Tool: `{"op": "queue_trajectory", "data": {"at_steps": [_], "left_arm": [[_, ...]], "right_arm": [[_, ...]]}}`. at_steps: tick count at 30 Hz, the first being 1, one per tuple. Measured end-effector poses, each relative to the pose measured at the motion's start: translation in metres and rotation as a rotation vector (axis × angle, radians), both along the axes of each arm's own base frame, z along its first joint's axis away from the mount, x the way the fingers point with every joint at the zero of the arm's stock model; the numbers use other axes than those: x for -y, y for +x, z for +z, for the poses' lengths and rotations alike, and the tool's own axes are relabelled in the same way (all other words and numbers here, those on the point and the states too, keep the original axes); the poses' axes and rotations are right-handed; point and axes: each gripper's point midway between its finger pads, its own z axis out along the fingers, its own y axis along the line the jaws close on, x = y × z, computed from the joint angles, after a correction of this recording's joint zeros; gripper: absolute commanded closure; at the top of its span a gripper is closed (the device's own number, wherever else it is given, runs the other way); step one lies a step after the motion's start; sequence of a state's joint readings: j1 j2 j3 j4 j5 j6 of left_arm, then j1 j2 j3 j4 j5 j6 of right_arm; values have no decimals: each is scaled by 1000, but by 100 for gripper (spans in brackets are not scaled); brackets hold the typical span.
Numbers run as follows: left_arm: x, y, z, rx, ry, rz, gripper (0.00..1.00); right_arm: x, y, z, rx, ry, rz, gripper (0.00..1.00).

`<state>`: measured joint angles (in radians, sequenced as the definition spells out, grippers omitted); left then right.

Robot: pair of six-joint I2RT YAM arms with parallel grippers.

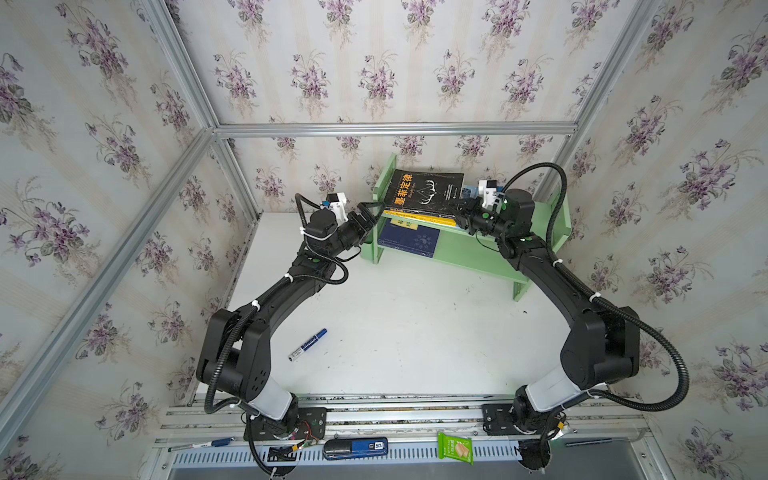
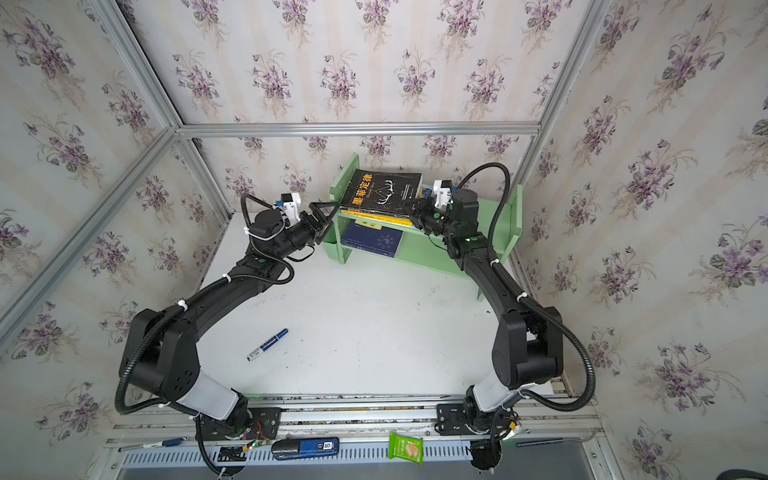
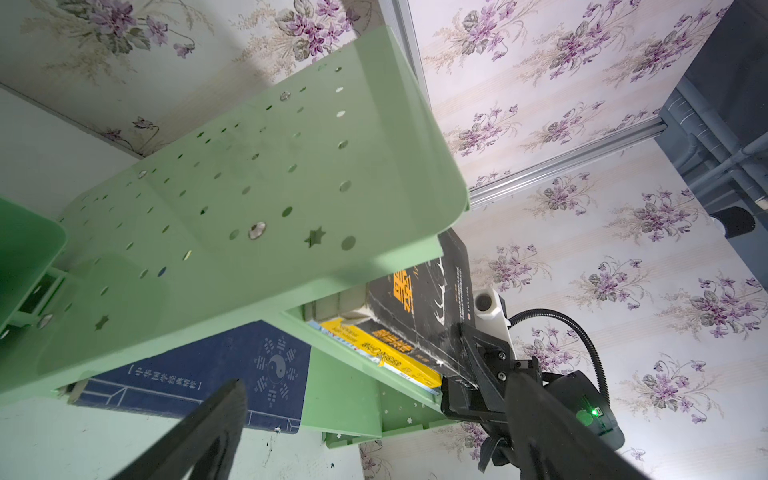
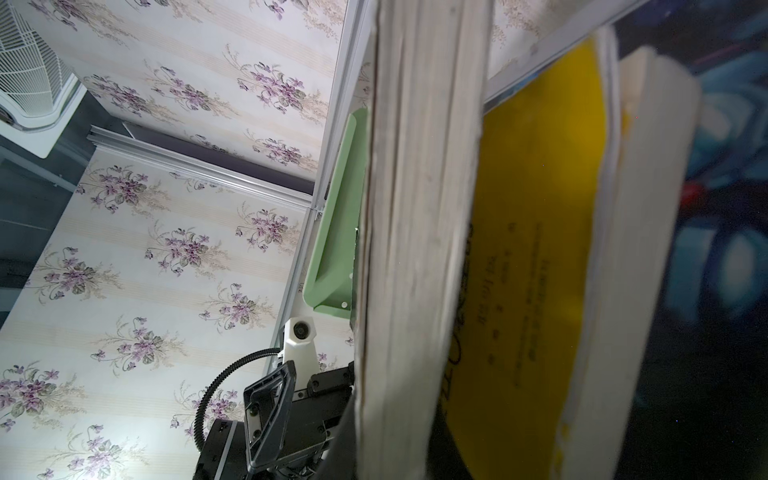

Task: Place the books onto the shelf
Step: 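Press the black book flat onto the stack with the right gripper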

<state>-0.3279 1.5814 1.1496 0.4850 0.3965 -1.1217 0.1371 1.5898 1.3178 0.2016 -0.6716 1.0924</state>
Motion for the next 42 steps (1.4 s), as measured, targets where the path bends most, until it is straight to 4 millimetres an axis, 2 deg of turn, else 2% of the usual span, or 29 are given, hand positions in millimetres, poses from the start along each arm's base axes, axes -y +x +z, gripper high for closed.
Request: {"op": "queue_trajectory", "data": {"at_steps": [14, 22, 29, 36, 40, 42], "left_arm": [[11, 4, -1, -11, -4, -15, 1], [25, 16, -16, -75, -7, -13, 1], [38, 28, -18, -102, -41, -25, 1], [45, 35, -35, -152, -67, -20, 11], [48, 36, -34, -150, -86, -14, 20], [48, 37, -32, -144, -96, -13, 21]], "right_arm": [[1, 0, -1, -8, 7, -3, 90], [2, -1, -5, -8, -17, -3, 90], [2, -1, -6, -7, -23, -4, 90], [2, 0, -8, -10, -23, -4, 90], [2, 0, -8, -10, -23, -4, 90], [2, 0, -8, -10, -23, -5, 86]]}}
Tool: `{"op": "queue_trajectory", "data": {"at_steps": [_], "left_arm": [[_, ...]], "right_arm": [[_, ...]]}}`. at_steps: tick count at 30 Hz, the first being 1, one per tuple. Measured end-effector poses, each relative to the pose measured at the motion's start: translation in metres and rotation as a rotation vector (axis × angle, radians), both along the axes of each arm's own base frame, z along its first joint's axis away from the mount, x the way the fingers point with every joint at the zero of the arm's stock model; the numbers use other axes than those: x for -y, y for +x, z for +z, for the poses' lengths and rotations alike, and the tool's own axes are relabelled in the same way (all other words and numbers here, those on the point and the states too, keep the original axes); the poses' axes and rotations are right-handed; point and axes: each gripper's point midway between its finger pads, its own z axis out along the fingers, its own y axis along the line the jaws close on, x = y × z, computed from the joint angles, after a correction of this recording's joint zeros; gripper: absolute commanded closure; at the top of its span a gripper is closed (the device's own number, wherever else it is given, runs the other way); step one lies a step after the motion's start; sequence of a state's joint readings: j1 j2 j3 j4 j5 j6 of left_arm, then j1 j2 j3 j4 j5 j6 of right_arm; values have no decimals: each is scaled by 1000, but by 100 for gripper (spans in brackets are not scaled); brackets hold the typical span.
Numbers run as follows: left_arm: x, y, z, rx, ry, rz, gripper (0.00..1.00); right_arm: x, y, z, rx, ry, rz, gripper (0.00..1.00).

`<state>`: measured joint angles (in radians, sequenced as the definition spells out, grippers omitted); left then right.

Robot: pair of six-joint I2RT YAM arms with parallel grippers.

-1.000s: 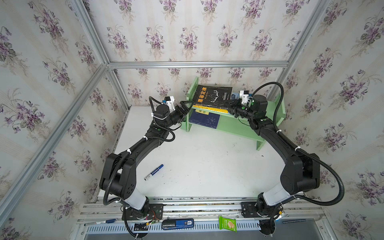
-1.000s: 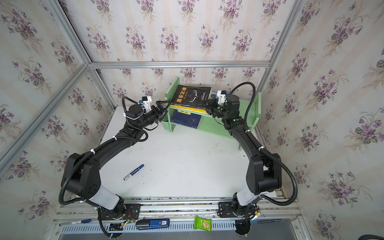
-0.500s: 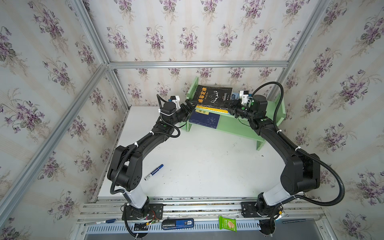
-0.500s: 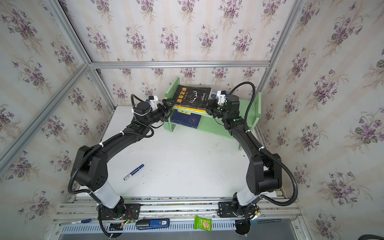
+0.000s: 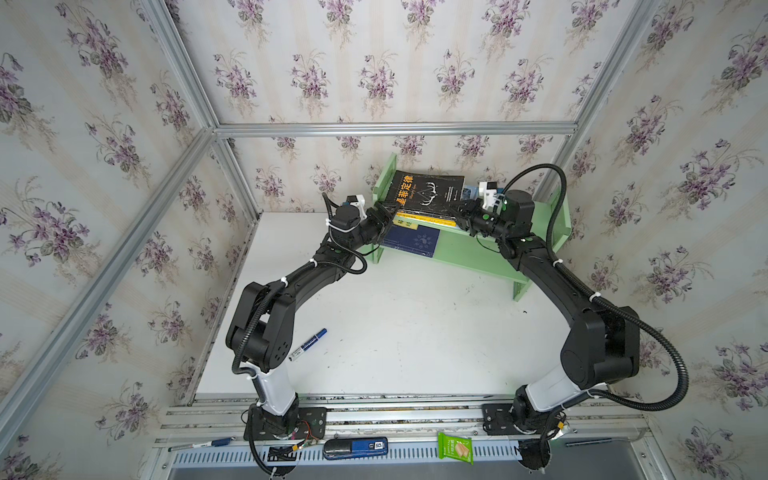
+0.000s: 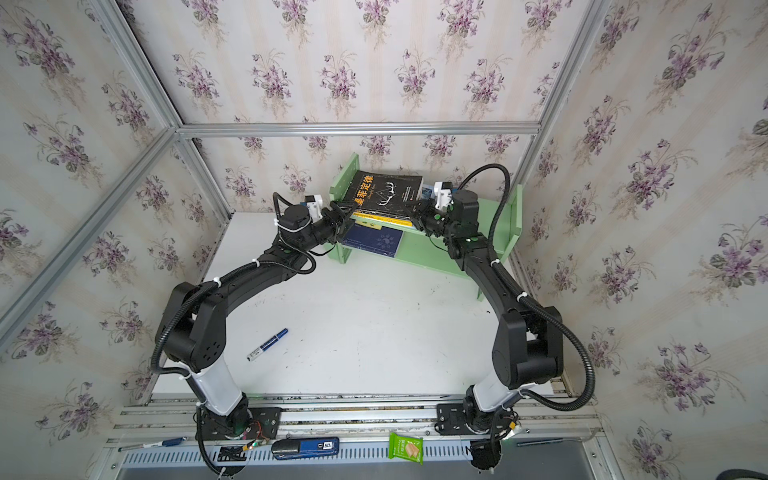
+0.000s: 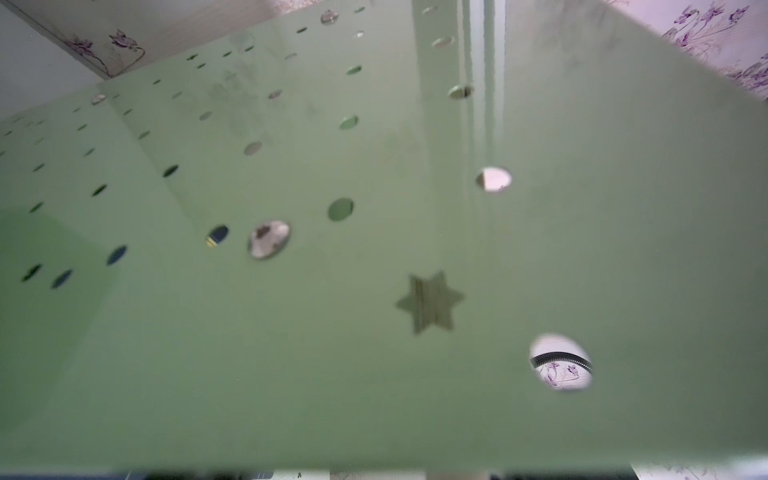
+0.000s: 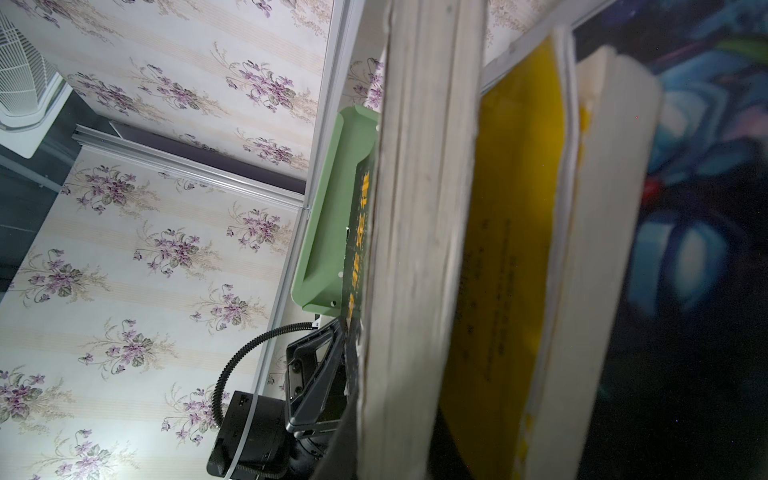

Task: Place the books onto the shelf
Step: 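Press the black book flat onto the stack with the right gripper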

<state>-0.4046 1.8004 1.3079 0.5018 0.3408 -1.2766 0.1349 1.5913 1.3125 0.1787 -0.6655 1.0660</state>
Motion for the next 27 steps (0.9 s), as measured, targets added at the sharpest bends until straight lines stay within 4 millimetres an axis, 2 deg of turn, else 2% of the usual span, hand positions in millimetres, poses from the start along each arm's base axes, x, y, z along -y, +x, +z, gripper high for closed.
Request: {"op": "queue_trajectory", "data": {"at_steps": [6, 8, 13, 17, 22, 27], "left_arm": [[-1, 1, 1, 3, -16, 12, 27], [-1, 1, 1, 6, -20, 14, 30], [-1, 1, 3, 12, -23, 14, 32], [-1, 1, 3, 11, -24, 14, 32], [2, 0, 2, 9, -28, 9, 32], [3, 0, 2, 12, -31, 8, 32]], "right_arm": [[1, 1, 0, 15, -20, -3, 62], [2, 1, 6, 38, -42, -8, 56], [7, 1, 7, 42, -104, -30, 49], [12, -1, 7, 37, -161, -52, 51], [18, -2, 4, 20, -222, -72, 67], [22, -1, 1, 4, -262, -83, 75]]}}
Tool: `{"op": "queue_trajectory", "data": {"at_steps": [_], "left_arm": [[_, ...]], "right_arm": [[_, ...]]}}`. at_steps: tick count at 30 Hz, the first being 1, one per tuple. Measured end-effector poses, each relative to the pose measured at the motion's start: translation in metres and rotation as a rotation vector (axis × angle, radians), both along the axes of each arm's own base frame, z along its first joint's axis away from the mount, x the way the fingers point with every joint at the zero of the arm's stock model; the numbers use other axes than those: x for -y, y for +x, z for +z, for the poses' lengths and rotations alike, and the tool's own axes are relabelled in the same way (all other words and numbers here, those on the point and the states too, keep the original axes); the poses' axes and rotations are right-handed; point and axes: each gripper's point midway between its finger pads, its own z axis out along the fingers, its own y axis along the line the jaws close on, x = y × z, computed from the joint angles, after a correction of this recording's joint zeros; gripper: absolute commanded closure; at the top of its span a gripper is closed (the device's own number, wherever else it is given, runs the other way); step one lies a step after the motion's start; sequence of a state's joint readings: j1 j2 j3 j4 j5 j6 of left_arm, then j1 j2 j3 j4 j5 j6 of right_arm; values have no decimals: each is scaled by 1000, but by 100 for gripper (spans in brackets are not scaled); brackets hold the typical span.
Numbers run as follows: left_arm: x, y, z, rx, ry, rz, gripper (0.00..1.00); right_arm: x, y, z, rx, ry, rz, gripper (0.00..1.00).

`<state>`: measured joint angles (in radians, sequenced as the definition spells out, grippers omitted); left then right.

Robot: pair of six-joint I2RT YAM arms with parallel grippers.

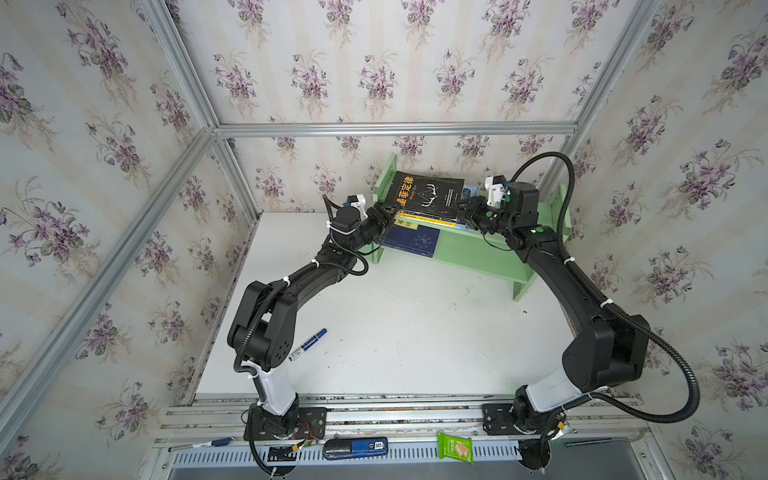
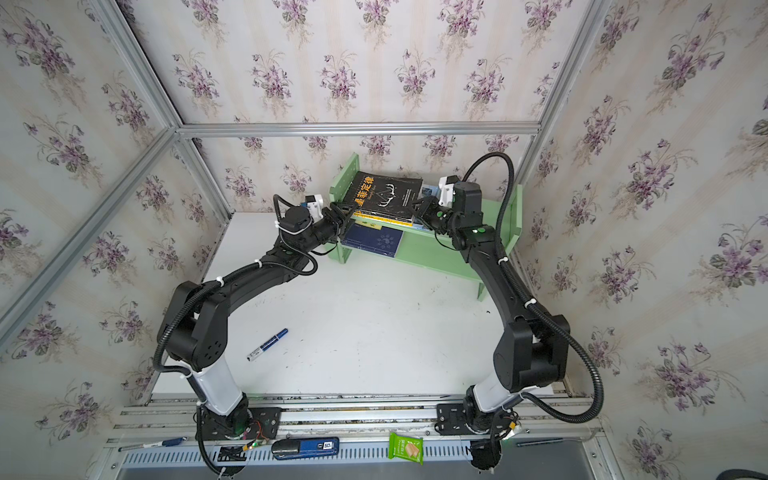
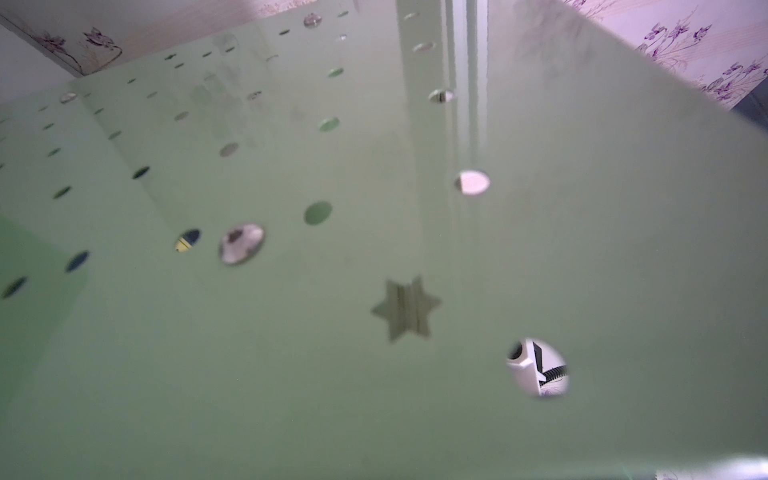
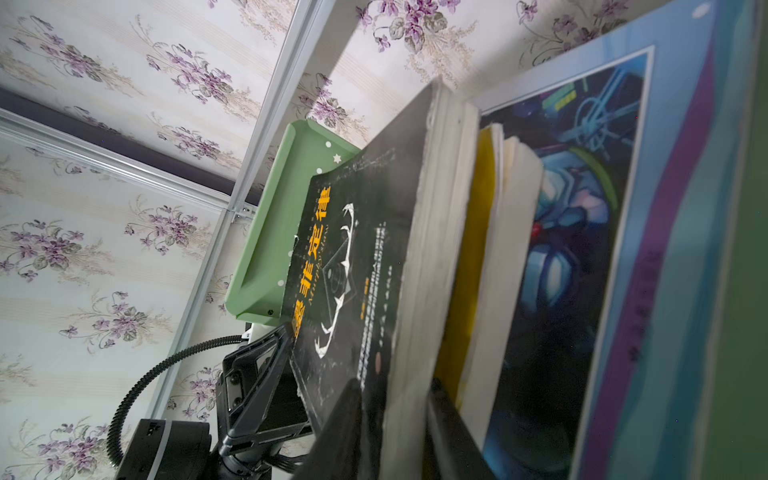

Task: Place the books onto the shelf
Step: 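Press the black book flat onto the stack with the right gripper, then open the right gripper and draw both grippers back from the shelf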

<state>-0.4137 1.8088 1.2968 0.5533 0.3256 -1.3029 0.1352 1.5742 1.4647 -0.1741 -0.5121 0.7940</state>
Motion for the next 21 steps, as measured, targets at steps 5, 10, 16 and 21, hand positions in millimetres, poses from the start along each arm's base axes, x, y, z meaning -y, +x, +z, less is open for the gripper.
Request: {"op": "queue_trajectory", "data": {"at_steps": [5, 10, 16, 21], "left_arm": [[1, 0, 0, -2, -3, -2, 32], [1, 0, 0, -2, -3, -3, 32], [1, -1, 0, -3, -5, -6, 31], [1, -1, 0, -4, -5, -7, 31]], "right_arm": [[3, 2, -4, -9, -23, -14, 75], [7, 2, -4, -7, -51, -28, 75], [11, 4, -4, -1, -77, -46, 74], [12, 7, -2, 1, -89, -53, 76]]}}
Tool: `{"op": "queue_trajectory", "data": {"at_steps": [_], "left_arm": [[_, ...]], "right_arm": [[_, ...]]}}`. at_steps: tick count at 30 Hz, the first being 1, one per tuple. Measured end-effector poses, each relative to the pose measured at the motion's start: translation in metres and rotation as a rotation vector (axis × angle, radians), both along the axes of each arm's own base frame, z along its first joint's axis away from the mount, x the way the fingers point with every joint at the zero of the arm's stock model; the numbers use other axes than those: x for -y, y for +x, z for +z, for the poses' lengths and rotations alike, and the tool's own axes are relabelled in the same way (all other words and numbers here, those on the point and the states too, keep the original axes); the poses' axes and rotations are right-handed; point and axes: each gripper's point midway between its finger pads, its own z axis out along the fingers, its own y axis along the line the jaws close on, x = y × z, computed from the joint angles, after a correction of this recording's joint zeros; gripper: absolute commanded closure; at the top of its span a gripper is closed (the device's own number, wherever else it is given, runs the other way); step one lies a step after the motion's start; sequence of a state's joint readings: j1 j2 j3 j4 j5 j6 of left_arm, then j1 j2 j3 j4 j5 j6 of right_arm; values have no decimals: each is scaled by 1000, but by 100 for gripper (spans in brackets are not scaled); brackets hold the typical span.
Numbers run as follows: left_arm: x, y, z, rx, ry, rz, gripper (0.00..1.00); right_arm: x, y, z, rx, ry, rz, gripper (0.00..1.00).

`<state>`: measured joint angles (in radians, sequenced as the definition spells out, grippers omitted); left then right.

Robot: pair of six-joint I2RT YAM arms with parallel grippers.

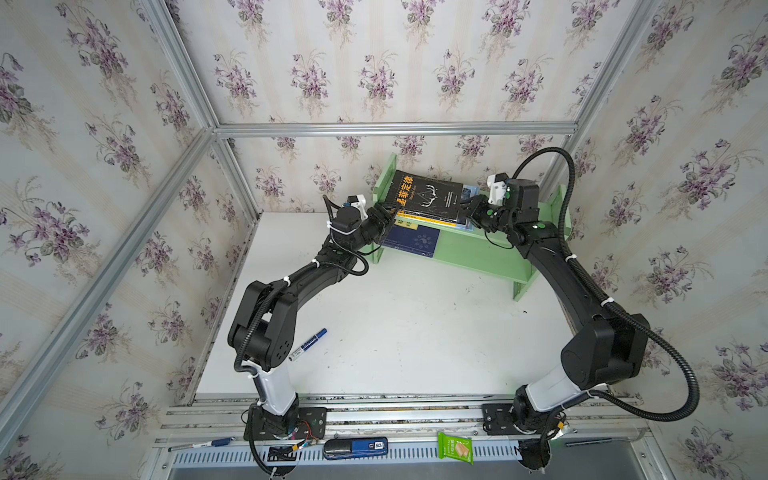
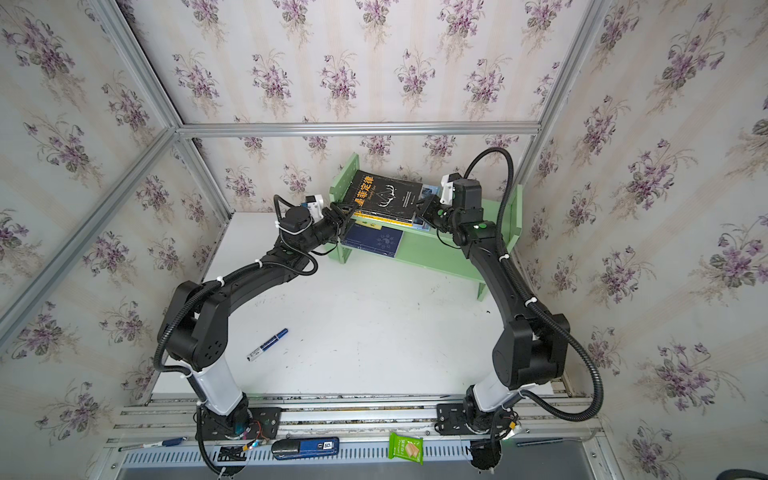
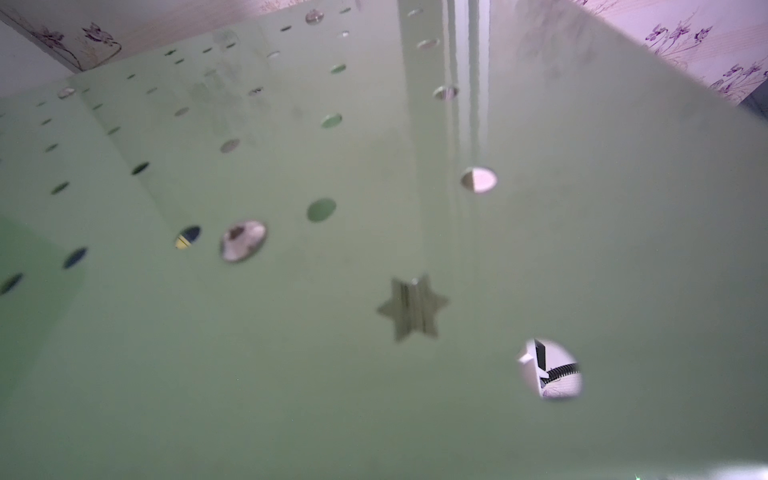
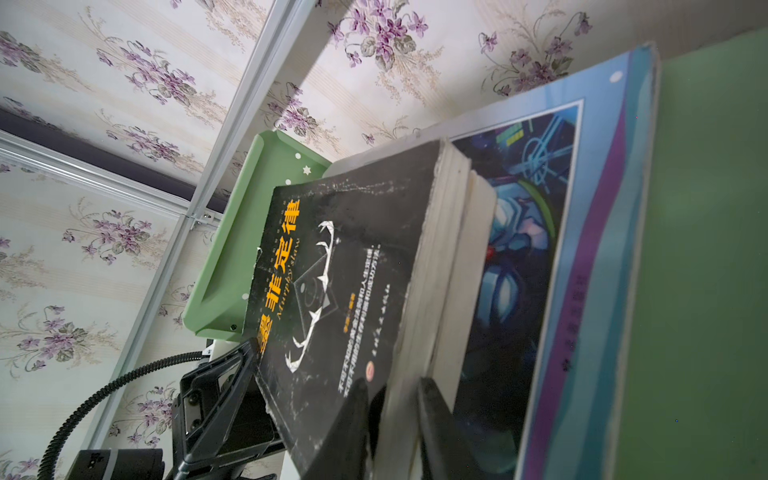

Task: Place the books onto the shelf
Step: 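Open the right gripper and draw both grippers back from the shelf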

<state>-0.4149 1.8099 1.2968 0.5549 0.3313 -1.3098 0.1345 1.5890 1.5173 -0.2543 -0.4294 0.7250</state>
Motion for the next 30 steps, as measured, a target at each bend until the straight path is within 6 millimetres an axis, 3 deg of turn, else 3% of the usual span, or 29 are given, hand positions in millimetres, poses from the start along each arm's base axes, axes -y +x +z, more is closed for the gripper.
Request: {"op": "queue_trajectory", "data": {"at_steps": [5, 11, 14, 17, 22, 25, 30], "left_arm": [[0, 0, 0, 0, 0, -1, 30], [1, 0, -1, -6, 3, -5, 20], [1, -3, 0, 0, 19, -13, 12], [-2, -10, 13, 34, 37, -16, 6], [-12, -31, 34, 105, 80, -15, 1], [-21, -46, 42, 149, 110, -12, 1], [-39, -78, 38, 189, 189, -23, 1]], "right_arm": [[0, 1, -1, 1, -4, -2, 78], [0, 2, -3, -2, -4, -2, 75], [0, 2, -2, 1, -7, 0, 65], [1, 0, 1, 14, -21, 1, 51], [3, -13, 27, 96, -58, 22, 40], [4, -26, 41, 143, -84, 40, 30], [7, -59, 41, 188, -148, 72, 18]]}}
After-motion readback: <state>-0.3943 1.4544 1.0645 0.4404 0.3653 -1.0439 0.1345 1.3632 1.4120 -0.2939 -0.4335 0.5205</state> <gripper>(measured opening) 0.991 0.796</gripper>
